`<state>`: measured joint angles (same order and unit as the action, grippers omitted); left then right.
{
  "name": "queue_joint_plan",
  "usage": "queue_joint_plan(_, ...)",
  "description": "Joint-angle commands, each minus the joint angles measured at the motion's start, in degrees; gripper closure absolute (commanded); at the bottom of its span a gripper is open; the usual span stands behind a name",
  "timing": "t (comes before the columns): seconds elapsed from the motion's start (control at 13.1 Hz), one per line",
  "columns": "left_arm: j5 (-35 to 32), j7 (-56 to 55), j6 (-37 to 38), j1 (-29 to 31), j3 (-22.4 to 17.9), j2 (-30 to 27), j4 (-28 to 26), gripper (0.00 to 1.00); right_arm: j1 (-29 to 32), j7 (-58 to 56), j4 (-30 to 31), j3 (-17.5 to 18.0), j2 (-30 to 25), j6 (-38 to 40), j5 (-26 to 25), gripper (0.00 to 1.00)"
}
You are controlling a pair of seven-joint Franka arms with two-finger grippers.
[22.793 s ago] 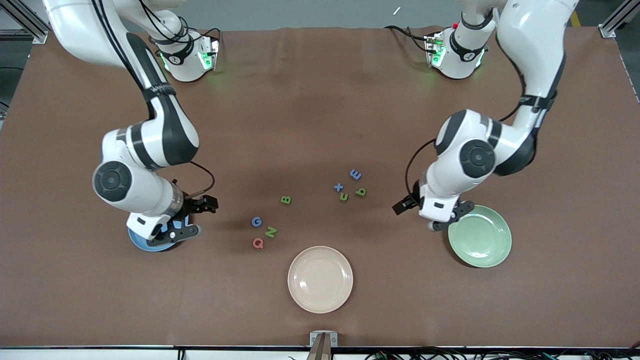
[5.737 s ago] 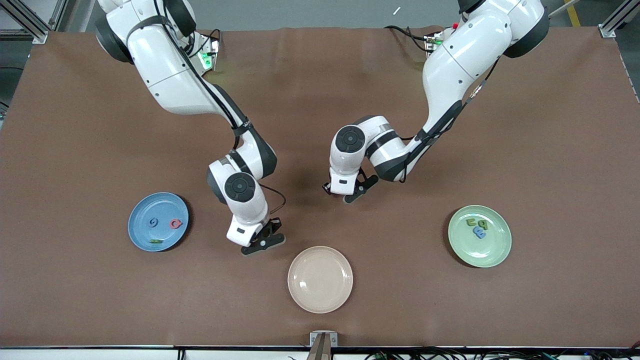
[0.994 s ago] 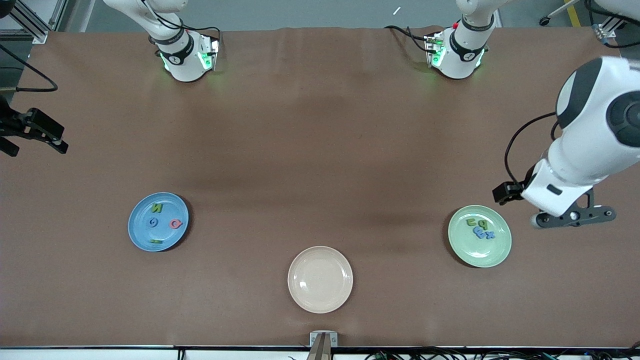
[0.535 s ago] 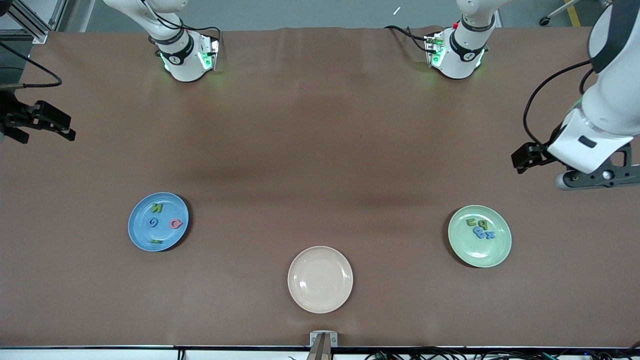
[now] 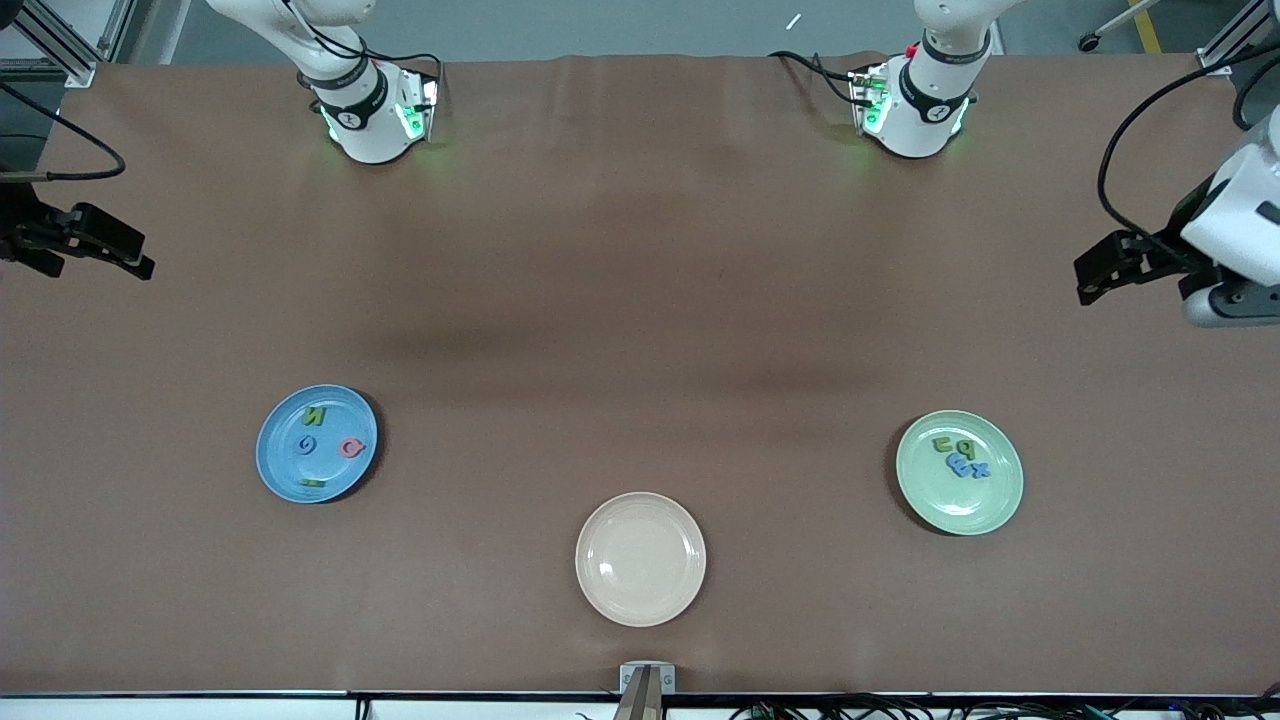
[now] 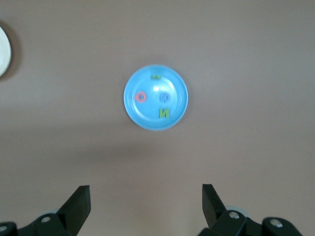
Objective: Sort uppercase to blue plate, lowercase to green plate
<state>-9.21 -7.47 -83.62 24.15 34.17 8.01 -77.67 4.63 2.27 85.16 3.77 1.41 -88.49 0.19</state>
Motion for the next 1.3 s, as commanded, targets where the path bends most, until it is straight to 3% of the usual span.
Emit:
queue_joint_plan(0.0,5.4,5.0,3.1,-9.9,-14.3,-3.0,-1.2,0.0,0.6,1.3,-0.3,0.5,0.1,-1.3,0.6,0.0)
queue_joint_plan(0.38,7.6,1.7,2.9,-21.6,-25.5,-7.9,-5.2,0.0,0.6,1.3,0.0,0.4,-0.1,-0.6,0.6,0.0)
queue_joint_plan(0.69,7.8,1.7,0.9,-22.4,-27.1,-11.1,-10.1,0.0,0.6,1.3,0.1,0.4,-0.2,-0.5,0.5,0.0)
queue_joint_plan(1.22,8.0,1.7,0.4,-22.3,-25.4,-11.3,-9.6,0.0,0.2,1.2,0.0,0.7,-0.3,-0.2,-0.2,0.0)
